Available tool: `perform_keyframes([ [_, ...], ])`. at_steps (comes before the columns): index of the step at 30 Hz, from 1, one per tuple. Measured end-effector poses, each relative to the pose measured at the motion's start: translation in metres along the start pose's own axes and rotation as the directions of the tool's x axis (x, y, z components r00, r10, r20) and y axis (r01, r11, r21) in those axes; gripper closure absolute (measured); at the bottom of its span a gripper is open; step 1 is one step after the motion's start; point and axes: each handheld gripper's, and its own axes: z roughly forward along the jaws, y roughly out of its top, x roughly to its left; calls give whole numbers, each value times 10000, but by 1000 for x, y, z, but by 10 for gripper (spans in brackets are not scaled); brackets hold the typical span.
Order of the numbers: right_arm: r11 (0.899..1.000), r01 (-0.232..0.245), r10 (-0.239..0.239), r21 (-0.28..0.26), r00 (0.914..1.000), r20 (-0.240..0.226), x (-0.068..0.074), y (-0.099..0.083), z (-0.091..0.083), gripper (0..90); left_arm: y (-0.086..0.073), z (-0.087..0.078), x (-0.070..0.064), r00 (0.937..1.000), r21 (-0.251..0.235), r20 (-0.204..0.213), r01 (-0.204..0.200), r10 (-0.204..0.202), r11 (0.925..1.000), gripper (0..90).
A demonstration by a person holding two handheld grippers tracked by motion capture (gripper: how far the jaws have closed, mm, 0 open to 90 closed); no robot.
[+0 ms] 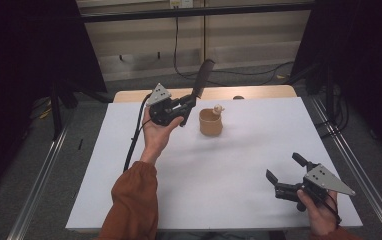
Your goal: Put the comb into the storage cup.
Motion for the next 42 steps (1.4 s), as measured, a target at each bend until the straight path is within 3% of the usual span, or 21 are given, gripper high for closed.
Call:
perform_keyframes([
  [13,10000,8,-8,-4,10000,-32,-1,0,-1,0,6,31,-3,9991,-27,329,-261,261,9997,729],
  [26,10000,-17,17,25,9999,-122,0,0,-1,0,6,54,-3,9997,-367,256,3,6,9993,729],
  [32,10000,-25,25,22,9999,-126,0,0,-2,0,0,67,-2,9994,-290,324,127,-118,9995,729],
  [42,10000,14,-12,76,9997,-261,1,-1,-3,0,-12,88,-2,9998,-223,187,-30,34,9997,729],
])
